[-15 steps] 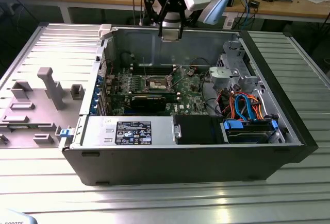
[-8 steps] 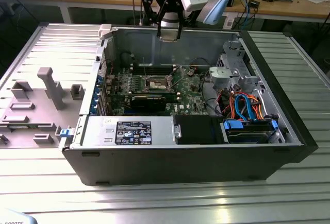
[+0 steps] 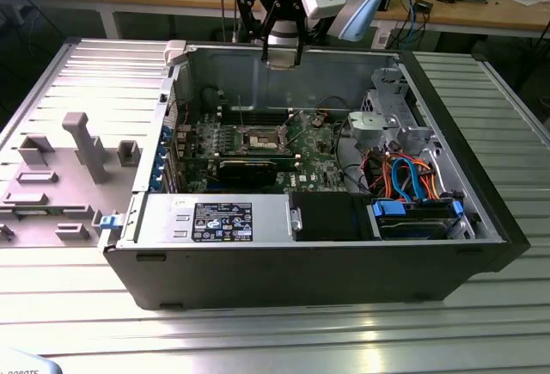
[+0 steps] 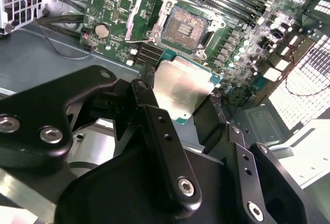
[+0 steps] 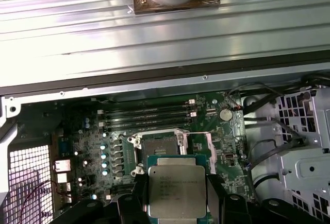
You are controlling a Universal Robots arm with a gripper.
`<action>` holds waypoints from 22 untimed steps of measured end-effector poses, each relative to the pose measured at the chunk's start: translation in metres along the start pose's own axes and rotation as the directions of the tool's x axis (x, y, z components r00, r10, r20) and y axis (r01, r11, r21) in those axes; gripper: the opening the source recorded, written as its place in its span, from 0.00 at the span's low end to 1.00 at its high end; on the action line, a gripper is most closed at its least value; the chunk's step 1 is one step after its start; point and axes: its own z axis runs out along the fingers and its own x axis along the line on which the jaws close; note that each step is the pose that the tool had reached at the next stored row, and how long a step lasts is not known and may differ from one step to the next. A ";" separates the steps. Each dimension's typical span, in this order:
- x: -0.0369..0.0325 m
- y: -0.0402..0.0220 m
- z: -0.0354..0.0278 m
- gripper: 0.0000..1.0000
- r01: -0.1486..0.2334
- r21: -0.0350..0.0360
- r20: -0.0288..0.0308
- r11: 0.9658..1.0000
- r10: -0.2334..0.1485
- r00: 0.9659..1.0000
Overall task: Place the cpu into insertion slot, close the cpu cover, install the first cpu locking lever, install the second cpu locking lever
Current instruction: 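Place the cpu into insertion slot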
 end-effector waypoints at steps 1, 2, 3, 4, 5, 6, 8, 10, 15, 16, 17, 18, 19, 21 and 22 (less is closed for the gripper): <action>0.0000 0.0000 0.0000 0.54 -0.012 0.000 0.001 1.000 0.012 1.000; 0.0000 0.0000 0.0000 0.54 -0.035 -0.001 0.003 0.999 0.035 0.999; 0.0004 -0.0001 0.0001 0.54 -0.043 -0.001 0.004 0.999 0.043 0.999; 0.0013 -0.0002 0.0001 0.54 -0.046 -0.001 0.004 0.999 0.046 0.999; 0.0026 -0.0004 0.0002 0.54 -0.048 -0.001 0.004 0.999 0.048 0.999; 0.0032 -0.0005 0.0002 0.54 -0.050 -0.001 0.004 0.999 0.050 0.999; 0.0042 -0.0006 0.0003 0.54 -0.061 -0.001 0.005 0.998 0.061 0.998; 0.0042 -0.0007 0.0007 0.54 -0.088 -0.002 0.008 0.996 0.088 0.996; 0.0042 -0.0007 0.0014 0.54 -0.132 -0.003 0.012 0.991 0.132 0.991; 0.0042 -0.0007 0.0014 0.54 -0.133 -0.003 0.012 0.991 0.133 0.991; 0.0042 -0.0007 0.0014 0.54 -0.133 -0.003 0.012 0.991 0.133 0.991; 0.0042 -0.0007 0.0013 0.54 -0.133 -0.003 0.012 0.991 0.133 0.991; 0.0042 -0.0007 0.0014 0.54 -0.133 -0.003 0.012 0.991 0.133 0.991; 0.0042 -0.0007 0.0014 0.54 -0.133 -0.003 0.012 0.991 0.133 0.991; 0.0042 -0.0007 0.0013 0.54 -0.133 -0.003 0.012 0.991 0.133 0.991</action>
